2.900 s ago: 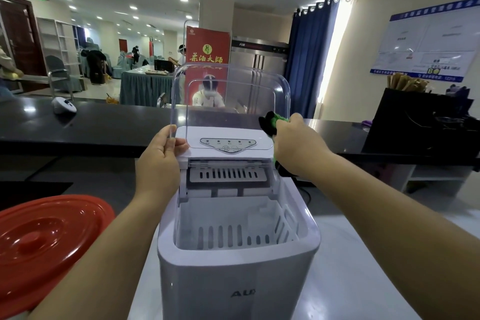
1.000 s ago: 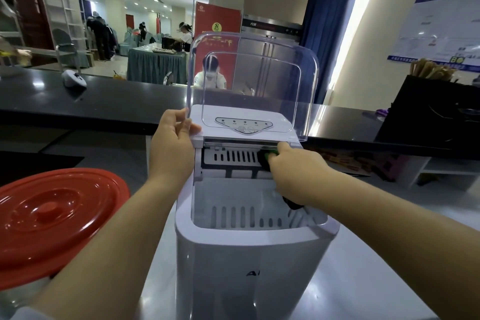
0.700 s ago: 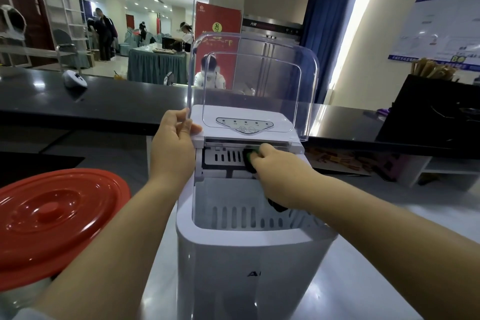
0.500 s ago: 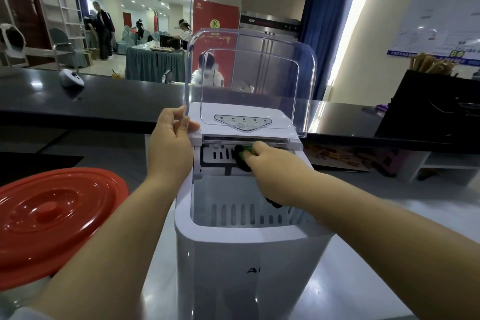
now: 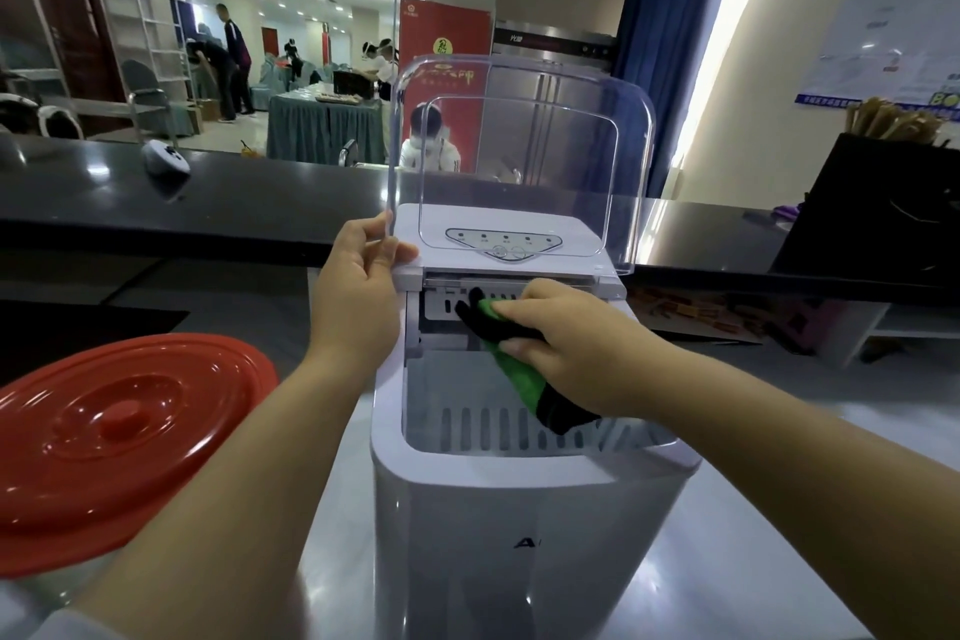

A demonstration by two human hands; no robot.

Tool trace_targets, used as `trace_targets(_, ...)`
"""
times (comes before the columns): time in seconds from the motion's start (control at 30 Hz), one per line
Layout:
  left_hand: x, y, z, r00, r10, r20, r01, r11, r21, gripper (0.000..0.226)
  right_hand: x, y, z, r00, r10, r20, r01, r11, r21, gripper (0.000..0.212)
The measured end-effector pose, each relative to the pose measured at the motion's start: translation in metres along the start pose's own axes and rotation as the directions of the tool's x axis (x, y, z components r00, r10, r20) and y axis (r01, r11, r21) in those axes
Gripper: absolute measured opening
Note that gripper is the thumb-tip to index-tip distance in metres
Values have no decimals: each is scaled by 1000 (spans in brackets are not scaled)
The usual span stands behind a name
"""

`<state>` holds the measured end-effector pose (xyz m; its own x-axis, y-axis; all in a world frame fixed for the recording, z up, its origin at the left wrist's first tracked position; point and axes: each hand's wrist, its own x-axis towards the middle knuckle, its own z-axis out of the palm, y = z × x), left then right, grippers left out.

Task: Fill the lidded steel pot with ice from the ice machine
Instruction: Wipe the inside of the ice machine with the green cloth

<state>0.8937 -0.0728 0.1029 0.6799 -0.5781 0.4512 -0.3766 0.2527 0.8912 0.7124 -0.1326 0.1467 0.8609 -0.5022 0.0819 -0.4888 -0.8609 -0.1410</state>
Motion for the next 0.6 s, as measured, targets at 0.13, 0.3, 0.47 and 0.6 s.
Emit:
trace_targets(0.13,1,-1,-1,1000,11,7,-11,1000,-19,23,12,-18,3,994,-76,-83,86,989,121,41)
trace_targets(0.3,-2,0,-1,1000,2,14,-1,999,-54,21,30,-34,12,992,-99,-72,109,983,149,48)
trace_targets(0.47,-1,-2,-1,1000,18,16,-18,1000,-5,20,27,-29,12,995,-80,55,69,981,181,48)
trace_targets(0.6,-1,-3,1,999,27,18,-27,1000,-14,21,17,-29,21,978,-79,195,31,970,241,51)
